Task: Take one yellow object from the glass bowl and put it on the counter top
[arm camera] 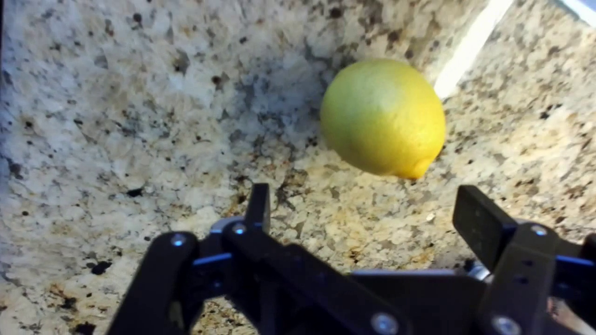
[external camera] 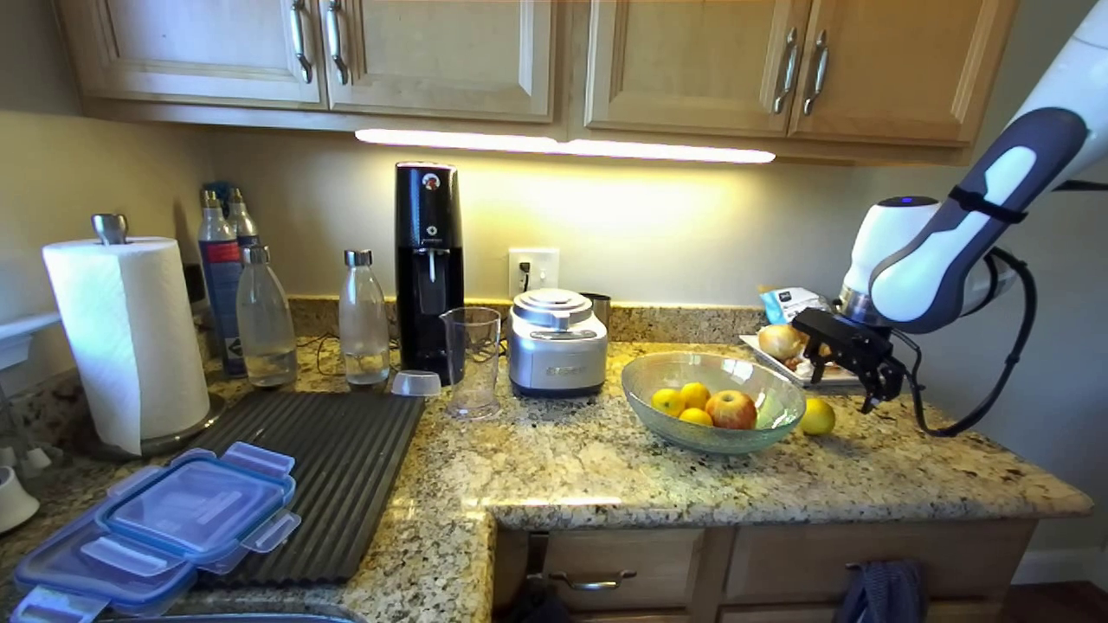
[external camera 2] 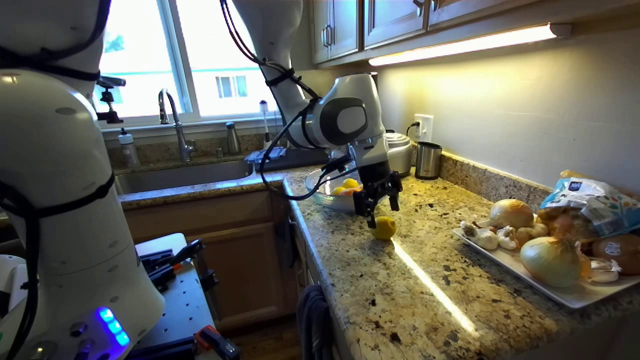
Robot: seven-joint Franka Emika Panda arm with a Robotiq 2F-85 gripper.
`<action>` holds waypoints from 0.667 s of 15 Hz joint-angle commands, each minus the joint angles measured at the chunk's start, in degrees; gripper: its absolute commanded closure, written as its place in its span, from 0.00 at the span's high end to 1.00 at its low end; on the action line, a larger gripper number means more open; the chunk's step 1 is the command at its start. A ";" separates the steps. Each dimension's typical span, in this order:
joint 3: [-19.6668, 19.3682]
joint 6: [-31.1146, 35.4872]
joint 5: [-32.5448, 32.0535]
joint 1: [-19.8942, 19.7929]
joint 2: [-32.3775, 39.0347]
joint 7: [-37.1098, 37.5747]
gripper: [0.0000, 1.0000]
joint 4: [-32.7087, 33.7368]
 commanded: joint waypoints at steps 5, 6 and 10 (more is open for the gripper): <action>0.77 -4.27 -9.62 3.78 -16.20 2.55 1.00 -8.62; 1.77 -4.94 -11.40 3.02 -17.66 3.00 1.00 -9.04; 9.99 -8.49 -9.31 -0.66 -22.52 -2.16 1.00 -10.38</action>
